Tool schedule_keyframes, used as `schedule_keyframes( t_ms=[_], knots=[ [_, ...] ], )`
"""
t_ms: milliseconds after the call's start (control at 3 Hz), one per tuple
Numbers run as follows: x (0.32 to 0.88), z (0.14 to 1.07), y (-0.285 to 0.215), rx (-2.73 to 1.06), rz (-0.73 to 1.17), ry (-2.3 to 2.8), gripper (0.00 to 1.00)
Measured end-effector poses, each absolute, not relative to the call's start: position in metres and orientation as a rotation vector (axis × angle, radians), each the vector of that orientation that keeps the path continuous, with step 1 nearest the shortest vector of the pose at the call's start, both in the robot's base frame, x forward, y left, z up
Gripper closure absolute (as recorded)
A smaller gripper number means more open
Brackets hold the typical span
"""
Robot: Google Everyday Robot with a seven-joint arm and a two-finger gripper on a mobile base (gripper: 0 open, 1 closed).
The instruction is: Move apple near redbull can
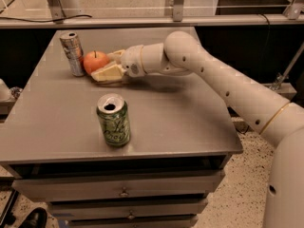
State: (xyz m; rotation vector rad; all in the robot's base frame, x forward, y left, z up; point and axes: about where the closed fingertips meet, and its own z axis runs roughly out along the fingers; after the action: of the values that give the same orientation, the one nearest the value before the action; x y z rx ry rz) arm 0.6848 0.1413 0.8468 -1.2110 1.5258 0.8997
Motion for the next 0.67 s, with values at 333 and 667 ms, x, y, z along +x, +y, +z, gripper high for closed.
schedule_keyframes(
  t_ms=[333,667],
  knots=[
    [0.6850,0.8463,0.1421,-1.215,0.898,1.524,0.12],
    [0.6851,0.8463,0.1418,-1.217,0.895,1.523,0.00]
  ],
)
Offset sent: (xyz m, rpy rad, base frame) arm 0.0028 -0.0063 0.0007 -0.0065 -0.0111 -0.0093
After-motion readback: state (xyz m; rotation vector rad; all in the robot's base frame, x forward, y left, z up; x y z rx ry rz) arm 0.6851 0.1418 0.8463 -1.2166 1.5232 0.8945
